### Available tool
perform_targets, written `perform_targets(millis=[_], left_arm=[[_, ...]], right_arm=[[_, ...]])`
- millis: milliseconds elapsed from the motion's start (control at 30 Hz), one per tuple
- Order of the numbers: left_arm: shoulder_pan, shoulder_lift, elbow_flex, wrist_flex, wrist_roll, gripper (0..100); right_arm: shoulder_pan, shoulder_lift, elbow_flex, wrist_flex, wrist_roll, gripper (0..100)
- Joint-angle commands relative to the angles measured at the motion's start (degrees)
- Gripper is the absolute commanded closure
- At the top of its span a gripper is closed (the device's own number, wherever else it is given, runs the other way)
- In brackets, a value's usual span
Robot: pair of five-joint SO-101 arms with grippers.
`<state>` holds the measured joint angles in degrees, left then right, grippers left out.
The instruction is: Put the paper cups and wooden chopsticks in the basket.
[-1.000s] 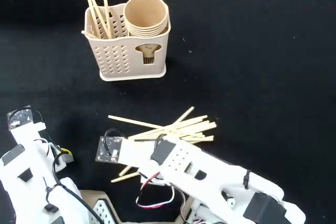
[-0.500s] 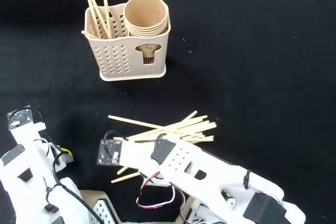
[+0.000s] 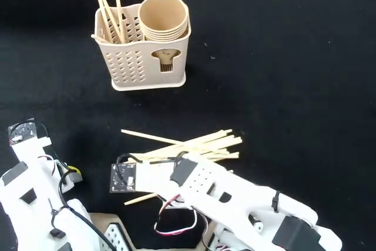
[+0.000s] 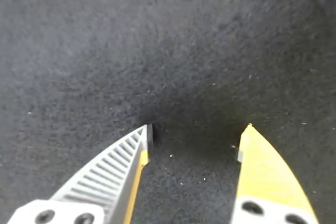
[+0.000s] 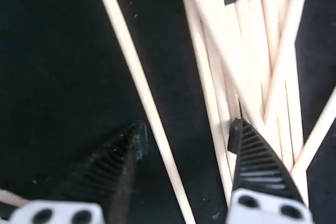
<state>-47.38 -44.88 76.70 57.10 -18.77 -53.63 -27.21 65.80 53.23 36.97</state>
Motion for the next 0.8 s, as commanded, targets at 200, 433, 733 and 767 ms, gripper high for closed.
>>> perform_targets(millis=[200,433,733,767], left_arm=[[0.66,-0.44,0.04,-1.14,0.53,72],[0.66,-0.44,0.04,-1.14,0.53,72],[0.66,-0.44,0.04,-1.14,0.53,72],[0.66,-0.44,0.04,-1.14,0.53,72]], right_arm=[[-0.26,0.22,1.98,-0.79,6.86,80.5],[2.55,0.22,2.07,-0.7,6.86,81.7],[3.16,0.04,2.07,4.04,7.82,81.8],[3.16,-0.04,1.98,4.04,8.62,81.8]])
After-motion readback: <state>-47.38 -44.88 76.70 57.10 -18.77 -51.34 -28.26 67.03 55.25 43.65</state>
